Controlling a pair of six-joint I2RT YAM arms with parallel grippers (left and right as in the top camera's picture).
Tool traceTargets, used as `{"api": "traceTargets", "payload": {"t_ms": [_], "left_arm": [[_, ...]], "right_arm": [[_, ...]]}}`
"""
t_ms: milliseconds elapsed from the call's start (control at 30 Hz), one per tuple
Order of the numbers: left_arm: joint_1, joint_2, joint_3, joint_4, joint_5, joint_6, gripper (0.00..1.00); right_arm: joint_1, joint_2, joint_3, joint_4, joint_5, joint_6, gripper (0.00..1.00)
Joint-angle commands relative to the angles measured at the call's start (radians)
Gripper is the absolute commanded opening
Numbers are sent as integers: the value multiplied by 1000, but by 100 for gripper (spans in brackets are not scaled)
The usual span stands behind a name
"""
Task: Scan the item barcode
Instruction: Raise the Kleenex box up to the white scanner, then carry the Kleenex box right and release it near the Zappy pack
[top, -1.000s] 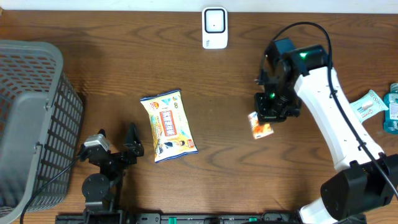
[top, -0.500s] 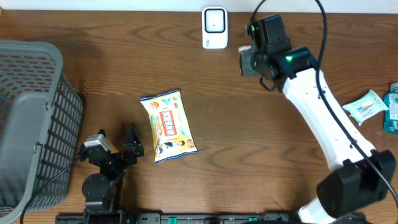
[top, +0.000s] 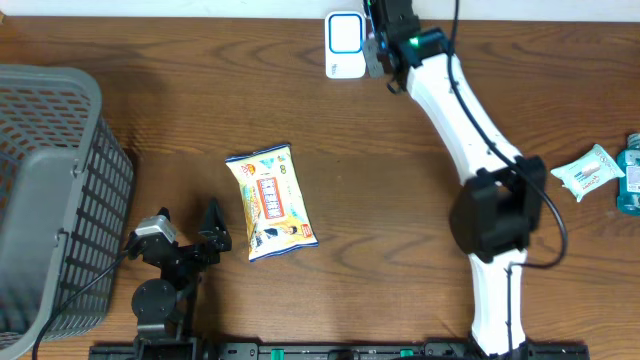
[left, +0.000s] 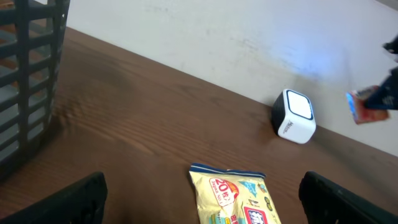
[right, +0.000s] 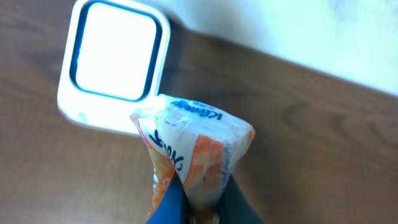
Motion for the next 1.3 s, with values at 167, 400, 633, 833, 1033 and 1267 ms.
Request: {"api": "traceTargets", "payload": {"t_ms": [167,400,633,833,1033,1267], "left_arm": [[3,-5,-19,-29,10,2,97],[3,-5,-19,-29,10,2,97],[3,-5,-19,-29,10,2,97],[3,-5,-19,-29,10,2,97],[3,-5,-19,-29,10,2,97],[3,-5,-19,-29,10,2,97]], "right_arm": [[37,241,278,58,83,-118,1],[114,314,278,231,296,-305,1],[129,325,278,255,381,-332,1],[131,261,280,65,423,-246,1],[107,100,280,-354,422,-2,1],[-53,-34,280,-762,359,419,1]]}}
